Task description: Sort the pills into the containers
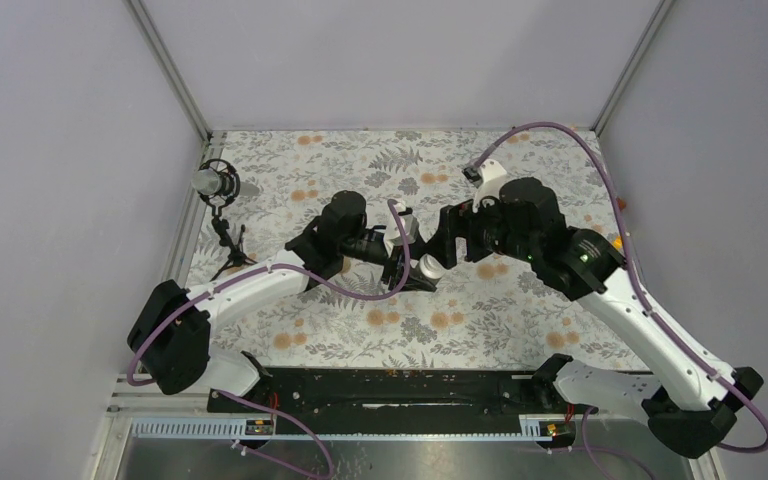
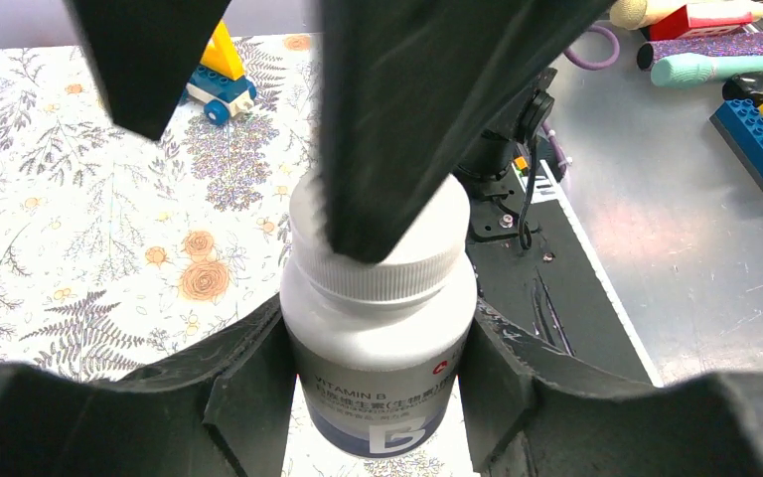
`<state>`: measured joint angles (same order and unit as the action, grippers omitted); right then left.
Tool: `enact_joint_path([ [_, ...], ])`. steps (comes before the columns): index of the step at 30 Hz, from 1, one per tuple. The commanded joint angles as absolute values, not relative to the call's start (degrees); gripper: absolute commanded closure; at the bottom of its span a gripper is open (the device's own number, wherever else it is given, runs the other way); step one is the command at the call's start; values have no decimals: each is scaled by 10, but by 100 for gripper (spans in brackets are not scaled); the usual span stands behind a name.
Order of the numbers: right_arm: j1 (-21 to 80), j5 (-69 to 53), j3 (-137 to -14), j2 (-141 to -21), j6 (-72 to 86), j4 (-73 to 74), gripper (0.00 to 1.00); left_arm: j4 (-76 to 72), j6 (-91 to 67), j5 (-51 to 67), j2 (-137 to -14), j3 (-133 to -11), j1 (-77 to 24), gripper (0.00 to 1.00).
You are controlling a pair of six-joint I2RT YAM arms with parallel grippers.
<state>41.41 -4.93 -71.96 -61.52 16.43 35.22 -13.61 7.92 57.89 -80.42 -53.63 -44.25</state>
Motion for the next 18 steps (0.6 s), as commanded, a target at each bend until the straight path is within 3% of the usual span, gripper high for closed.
enact_joint_path([
  [1,407,-132,-732,-583,87,372,11,-171,80,598,-789,-543,-444,100],
  [5,407,-184,-731,-583,25,398,14,-170,80,604,-789,-546,-444,100],
  [10,407,-203,-737,-603,3,400,28,-166,81,618,-792,-548,-444,100],
  [14,407,-169,-746,-637,33,390,36,-165,81,620,-791,-548,-444,100],
  [18,408,-83,-755,-670,102,371,36,-166,85,620,-789,-546,-444,100],
])
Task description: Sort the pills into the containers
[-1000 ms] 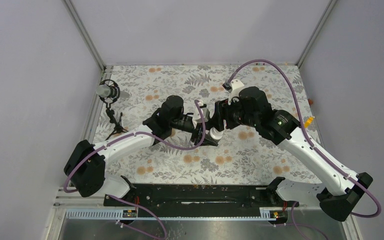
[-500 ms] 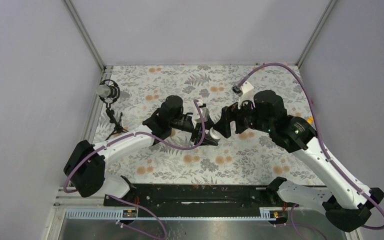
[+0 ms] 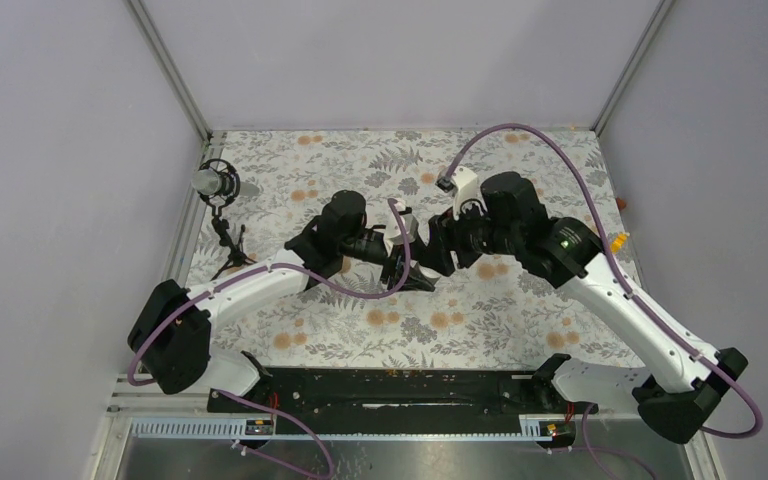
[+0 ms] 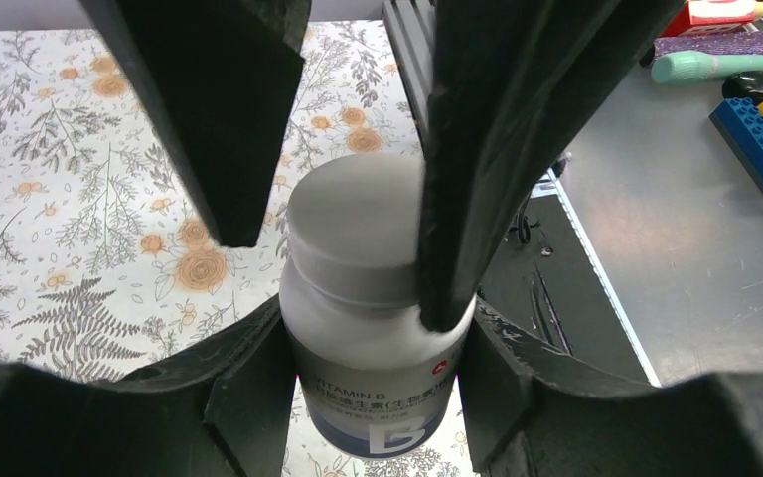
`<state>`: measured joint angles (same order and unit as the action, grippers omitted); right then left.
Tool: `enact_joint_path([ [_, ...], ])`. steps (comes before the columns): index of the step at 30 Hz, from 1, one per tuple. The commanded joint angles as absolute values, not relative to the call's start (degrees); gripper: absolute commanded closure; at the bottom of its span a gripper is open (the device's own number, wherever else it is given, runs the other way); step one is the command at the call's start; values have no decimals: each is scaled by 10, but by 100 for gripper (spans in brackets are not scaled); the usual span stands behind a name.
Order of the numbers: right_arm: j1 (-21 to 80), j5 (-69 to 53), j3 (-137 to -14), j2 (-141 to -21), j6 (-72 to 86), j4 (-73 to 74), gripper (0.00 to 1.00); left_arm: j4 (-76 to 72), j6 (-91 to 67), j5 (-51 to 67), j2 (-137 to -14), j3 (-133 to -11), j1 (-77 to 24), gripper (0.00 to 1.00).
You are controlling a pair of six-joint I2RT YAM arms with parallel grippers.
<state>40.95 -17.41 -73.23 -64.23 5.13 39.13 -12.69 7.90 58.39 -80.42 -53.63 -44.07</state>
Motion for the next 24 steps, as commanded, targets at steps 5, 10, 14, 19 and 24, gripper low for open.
enact_joint_path([
  [5,407,-3,-764,-691,177,359,31,-167,87,616,-782,-542,-445,100],
  [10,407,6,-762,-664,186,358,23,-167,86,610,-783,-540,-444,100],
  [14,407,-7,-739,-605,158,347,16,-168,86,604,-785,-540,-445,100],
  [19,406,-127,-710,-557,57,354,13,-165,87,606,-785,-544,-445,100],
  [24,406,-188,-723,-582,13,394,14,-161,89,615,-782,-545,-444,100],
])
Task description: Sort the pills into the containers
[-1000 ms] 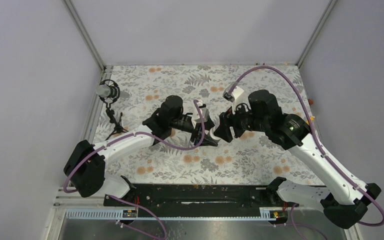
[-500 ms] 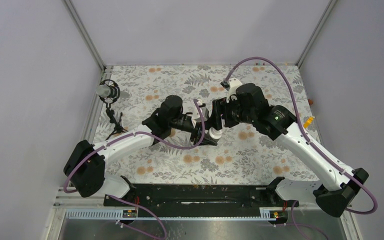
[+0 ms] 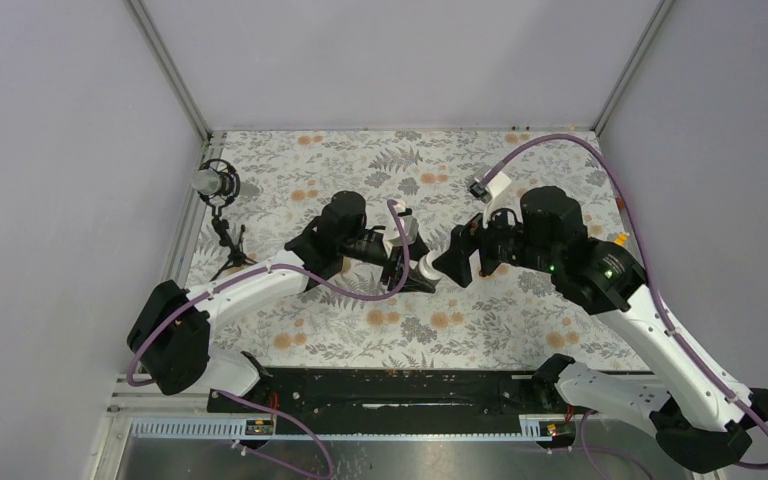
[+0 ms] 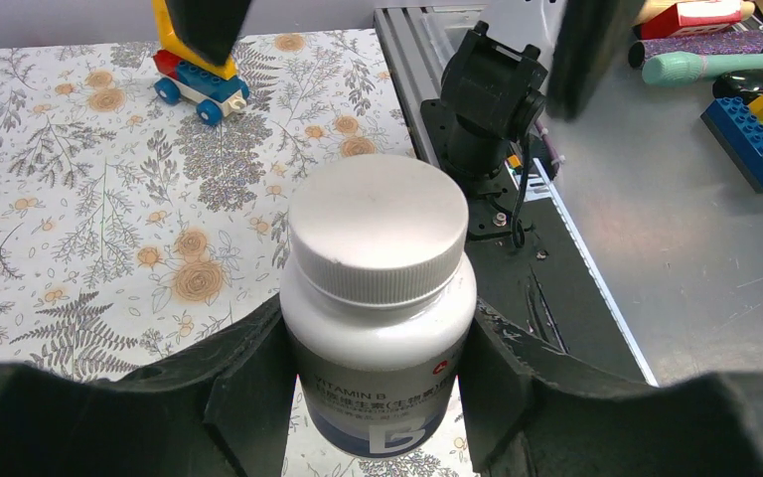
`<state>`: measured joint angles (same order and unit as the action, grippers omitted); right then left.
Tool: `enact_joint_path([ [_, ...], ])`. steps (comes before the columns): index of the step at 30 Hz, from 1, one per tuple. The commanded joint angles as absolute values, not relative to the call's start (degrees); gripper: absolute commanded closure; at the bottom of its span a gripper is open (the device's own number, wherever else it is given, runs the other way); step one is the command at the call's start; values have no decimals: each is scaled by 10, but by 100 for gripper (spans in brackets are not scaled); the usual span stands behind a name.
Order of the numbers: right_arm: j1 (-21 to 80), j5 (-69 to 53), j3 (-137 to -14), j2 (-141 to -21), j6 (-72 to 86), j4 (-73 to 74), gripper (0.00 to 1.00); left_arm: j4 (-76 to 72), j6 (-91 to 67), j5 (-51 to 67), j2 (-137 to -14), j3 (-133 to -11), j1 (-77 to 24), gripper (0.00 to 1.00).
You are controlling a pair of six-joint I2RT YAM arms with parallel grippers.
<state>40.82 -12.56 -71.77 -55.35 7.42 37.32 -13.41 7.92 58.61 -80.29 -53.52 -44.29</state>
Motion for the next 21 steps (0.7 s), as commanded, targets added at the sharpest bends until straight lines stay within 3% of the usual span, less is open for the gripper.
enact_joint_path([
  [1,406,-172,-726,-589,18,392,15,-161,90,617,-782,-544,-444,100],
  [4,407,-104,-733,-608,35,378,15,-160,90,618,-784,-544,-444,100],
  [10,407,-127,-738,-639,37,357,16,-163,90,621,-784,-542,-444,100],
  [16,406,-20,-755,-666,97,370,18,-164,90,619,-779,-540,-444,100],
  [21,407,-8,-755,-642,115,364,17,-163,90,613,-779,-538,-444,100],
])
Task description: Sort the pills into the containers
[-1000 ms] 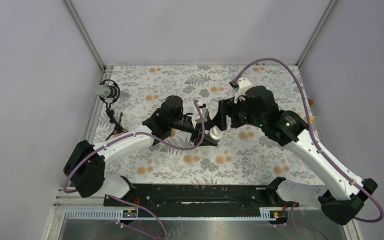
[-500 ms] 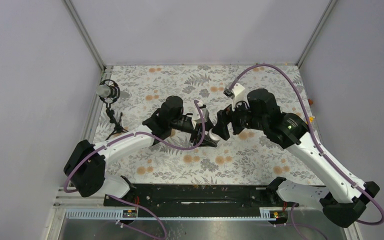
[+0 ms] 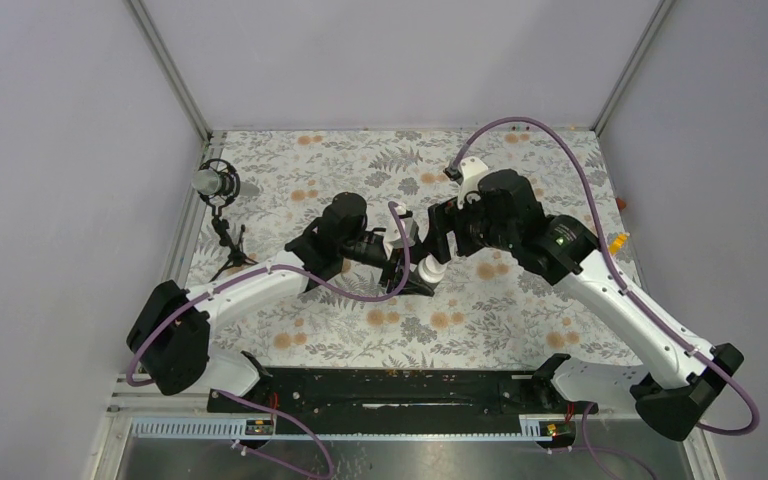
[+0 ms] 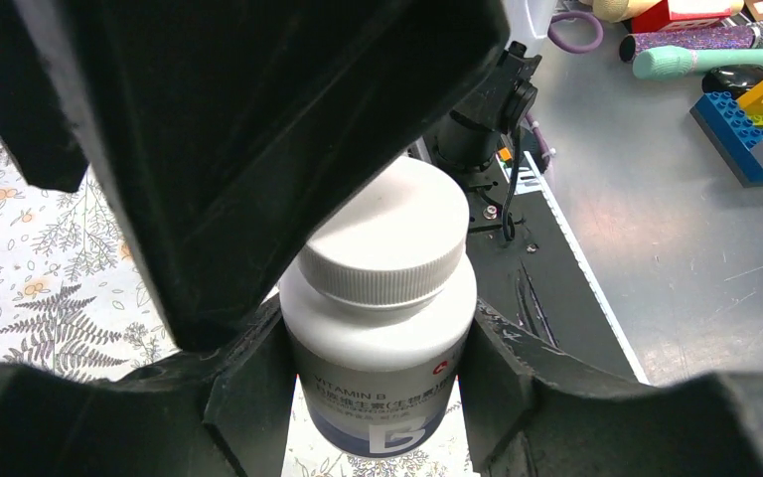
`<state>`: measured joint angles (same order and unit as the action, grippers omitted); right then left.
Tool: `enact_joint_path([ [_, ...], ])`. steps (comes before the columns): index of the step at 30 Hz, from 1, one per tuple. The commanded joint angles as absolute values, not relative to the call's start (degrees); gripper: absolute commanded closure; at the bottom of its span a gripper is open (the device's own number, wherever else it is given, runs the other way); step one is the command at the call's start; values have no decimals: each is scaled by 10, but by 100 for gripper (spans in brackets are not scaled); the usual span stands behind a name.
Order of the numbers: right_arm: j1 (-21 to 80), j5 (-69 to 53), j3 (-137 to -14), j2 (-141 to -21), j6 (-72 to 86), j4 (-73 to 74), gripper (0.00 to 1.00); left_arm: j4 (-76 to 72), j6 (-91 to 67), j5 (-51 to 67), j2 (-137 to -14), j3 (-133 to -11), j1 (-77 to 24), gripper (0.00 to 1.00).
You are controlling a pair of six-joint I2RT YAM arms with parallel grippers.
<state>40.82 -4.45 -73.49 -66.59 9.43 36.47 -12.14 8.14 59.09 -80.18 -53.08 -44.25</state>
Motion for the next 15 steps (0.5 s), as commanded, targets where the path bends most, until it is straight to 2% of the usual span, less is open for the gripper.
enact_joint_path([
  [1,407,-17,-752,-633,115,359,16,-163,89,612,-779,-538,-445,100],
  [9,406,-250,-728,-591,56,347,14,-160,90,612,-783,-542,-444,100],
  [12,407,-272,-728,-601,27,368,16,-158,89,618,-783,-545,-445,100],
  [15,408,-271,-738,-616,4,394,23,-157,89,625,-784,-548,-444,100],
])
